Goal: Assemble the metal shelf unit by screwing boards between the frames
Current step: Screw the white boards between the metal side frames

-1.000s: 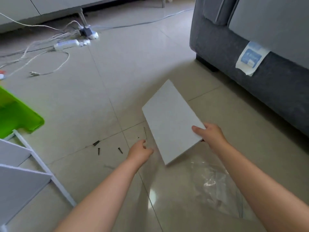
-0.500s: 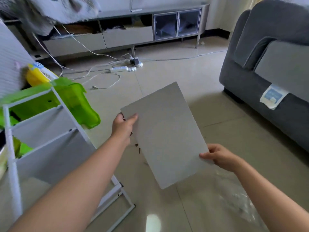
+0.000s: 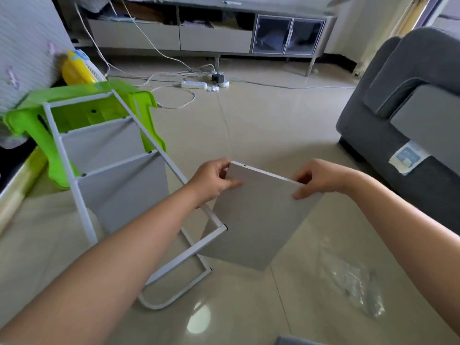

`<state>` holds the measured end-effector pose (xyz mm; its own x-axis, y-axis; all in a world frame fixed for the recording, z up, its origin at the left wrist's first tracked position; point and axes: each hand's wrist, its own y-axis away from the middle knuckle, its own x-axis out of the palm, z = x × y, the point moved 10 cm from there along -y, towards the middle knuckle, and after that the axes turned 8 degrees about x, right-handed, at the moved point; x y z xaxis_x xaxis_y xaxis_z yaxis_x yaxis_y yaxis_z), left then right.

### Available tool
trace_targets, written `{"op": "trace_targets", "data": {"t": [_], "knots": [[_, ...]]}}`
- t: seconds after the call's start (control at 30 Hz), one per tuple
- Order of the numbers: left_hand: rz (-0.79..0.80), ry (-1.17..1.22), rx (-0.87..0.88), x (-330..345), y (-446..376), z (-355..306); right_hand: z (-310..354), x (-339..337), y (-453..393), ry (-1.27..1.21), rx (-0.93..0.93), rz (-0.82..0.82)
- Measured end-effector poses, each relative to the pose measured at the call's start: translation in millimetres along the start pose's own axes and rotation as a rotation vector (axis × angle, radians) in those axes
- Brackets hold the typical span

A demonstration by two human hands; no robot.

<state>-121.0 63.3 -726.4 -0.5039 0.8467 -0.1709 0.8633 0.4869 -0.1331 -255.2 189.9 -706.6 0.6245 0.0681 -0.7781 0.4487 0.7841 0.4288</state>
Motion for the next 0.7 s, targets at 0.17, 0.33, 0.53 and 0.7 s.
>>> {"op": "trace_targets", "data": {"t": [0.17,0.33,0.53,0.7], "knots": [[0.010,-0.238,0.000,-30.3,10.7,-3.2,50.4,29.7,-8.7,0.467,-0.056,-0.009],[-0.071,-0.415,0.046,-46.9,23.1,-6.8,85.1,48.6,-31.2,0.547,-0.077,-0.035],[-0.106,-0.604,0.001,-63.3,33.8,-5.8,121.4,50.9,-49.0,0.834,-0.087,0.007],[0.143,-1.046,-0.182,-82.8,50.0,6.7,132.6,56.7,-53.4,0.866,-0.138,0.037]]}}
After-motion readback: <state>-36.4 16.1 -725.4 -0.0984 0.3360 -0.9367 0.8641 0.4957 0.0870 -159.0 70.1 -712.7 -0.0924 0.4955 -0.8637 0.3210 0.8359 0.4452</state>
